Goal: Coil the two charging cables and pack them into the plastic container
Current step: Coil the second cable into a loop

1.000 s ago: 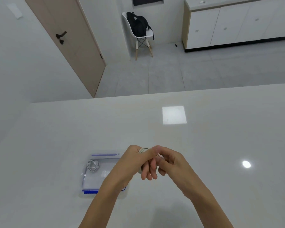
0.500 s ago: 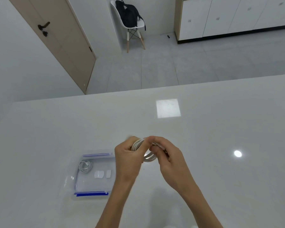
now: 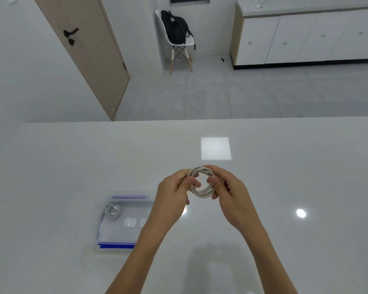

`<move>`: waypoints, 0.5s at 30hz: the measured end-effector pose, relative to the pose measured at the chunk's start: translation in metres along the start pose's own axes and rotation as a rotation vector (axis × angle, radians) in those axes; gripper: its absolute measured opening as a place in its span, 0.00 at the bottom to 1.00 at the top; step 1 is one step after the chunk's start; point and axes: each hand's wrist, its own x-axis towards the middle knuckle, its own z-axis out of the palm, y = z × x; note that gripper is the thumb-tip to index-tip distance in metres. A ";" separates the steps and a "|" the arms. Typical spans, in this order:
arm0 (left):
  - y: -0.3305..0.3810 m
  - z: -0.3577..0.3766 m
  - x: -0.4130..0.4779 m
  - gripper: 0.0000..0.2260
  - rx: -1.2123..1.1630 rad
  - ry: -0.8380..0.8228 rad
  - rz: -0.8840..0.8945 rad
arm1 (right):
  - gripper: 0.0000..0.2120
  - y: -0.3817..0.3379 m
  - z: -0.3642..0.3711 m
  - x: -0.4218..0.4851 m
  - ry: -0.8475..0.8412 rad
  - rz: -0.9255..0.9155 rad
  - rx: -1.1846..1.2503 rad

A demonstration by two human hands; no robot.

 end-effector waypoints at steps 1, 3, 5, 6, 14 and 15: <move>0.000 -0.002 -0.002 0.10 0.050 0.054 0.012 | 0.13 -0.004 0.007 -0.003 0.018 -0.024 -0.023; -0.001 -0.006 -0.007 0.10 0.153 0.166 0.042 | 0.13 -0.012 0.019 -0.007 0.075 -0.068 -0.028; -0.002 -0.013 -0.014 0.10 0.207 0.258 0.064 | 0.12 -0.020 0.032 -0.009 0.130 -0.077 0.015; -0.003 -0.018 -0.018 0.10 0.226 0.266 0.063 | 0.11 -0.025 0.039 -0.011 0.147 -0.071 0.046; -0.014 -0.081 -0.040 0.07 -0.068 0.288 0.016 | 0.15 -0.052 0.074 -0.020 -0.198 -0.080 0.154; -0.017 -0.091 -0.041 0.07 -0.018 0.317 0.039 | 0.15 -0.053 0.075 -0.018 -0.222 -0.129 0.034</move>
